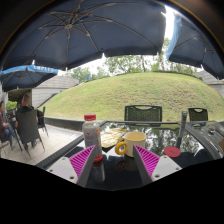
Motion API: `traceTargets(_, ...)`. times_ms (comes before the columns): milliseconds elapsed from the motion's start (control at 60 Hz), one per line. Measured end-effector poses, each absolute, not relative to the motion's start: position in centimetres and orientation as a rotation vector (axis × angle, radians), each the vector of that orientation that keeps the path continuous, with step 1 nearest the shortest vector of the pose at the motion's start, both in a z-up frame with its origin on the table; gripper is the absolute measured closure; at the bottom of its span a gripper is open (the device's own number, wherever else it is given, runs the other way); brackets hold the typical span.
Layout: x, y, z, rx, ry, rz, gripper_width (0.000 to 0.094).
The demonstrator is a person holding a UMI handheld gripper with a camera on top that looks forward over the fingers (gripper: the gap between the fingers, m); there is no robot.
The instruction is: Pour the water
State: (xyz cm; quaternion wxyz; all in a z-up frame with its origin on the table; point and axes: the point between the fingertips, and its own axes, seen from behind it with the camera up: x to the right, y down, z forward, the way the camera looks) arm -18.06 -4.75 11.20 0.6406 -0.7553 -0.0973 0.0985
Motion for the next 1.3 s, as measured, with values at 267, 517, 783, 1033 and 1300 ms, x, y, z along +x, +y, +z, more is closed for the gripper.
traceTargets(267, -26.8, 2.8, 11.0, -1.704, -0.278, 0.269, 0.0168)
traceTargets(517, -29.6, 8.2, 11.5, -1.628, -0.209, 0.161, 0.0436)
traceTargets(783, -29.2, 8.3, 11.6, -1.570, -0.172, 0.156, 0.0615)
traceTargets(1033, -27.6, 10.2, 14.8, -1.611, 0.251, 0.646, 0.0615)
traceTargets(1300, -21.5, 12.4, 16.9, -1.383, 0.915, 1.283, 0.0591)
